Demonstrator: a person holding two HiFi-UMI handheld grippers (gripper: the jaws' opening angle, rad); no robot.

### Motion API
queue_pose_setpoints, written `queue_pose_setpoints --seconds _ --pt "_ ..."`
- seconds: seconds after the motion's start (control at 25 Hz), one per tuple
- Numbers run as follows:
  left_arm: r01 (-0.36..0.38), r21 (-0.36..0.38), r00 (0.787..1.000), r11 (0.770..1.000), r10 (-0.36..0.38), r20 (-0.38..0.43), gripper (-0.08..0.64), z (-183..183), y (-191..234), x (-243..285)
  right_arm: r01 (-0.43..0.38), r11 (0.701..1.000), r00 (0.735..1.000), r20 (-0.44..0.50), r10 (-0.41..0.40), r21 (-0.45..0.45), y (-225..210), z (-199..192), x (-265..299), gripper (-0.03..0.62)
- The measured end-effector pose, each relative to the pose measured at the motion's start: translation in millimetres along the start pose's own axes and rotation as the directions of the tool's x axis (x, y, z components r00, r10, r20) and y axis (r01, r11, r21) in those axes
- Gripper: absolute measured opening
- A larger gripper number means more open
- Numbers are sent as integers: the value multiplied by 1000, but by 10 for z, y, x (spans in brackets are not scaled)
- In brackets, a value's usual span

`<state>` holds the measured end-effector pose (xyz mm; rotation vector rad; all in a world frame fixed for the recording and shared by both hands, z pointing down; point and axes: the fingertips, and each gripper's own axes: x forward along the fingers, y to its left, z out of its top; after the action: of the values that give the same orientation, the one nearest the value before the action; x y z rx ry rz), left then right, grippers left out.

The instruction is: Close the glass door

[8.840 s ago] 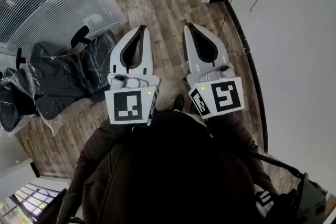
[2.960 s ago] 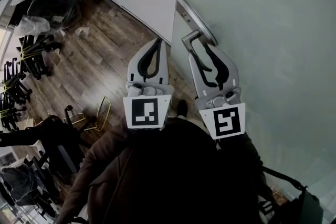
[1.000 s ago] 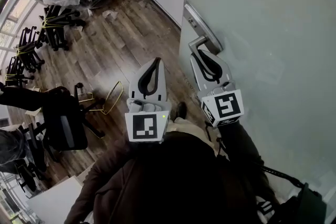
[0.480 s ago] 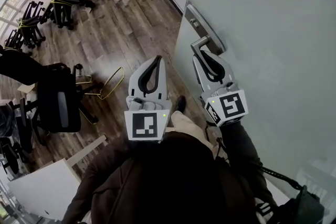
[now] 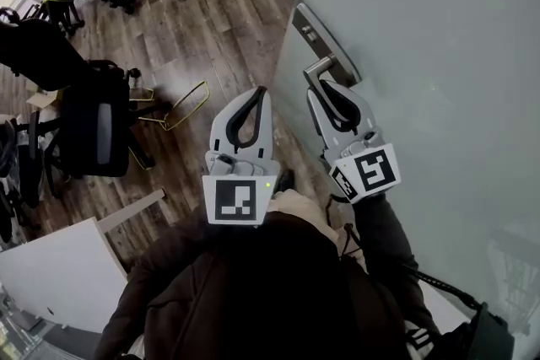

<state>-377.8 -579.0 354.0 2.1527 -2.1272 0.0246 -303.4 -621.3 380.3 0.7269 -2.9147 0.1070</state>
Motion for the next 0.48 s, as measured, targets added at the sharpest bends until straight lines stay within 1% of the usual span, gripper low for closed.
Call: queue_pose_setpoints --seconds 0.12,0.28,0.36,0.48 --pt "-35 24 999 999 35 13 -3 -47 52 -311 -40 999 999 9 40 -2 345 -76 -64 69" --pt "-109 32 994 994 108 30 -3 -312 -29 -746 -97 995 995 31 97 -15 719 -342 -177 69" --pt "-146 25 989 989 145 39 -3 -355 -86 -984 -124 992 992 29 124 -15 888 -386 -208 69" --pt "-181 39 983 983 180 28 -3 -395 -205 -1385 -162 987 987 22 162 -20 1159 -391 -303 69"
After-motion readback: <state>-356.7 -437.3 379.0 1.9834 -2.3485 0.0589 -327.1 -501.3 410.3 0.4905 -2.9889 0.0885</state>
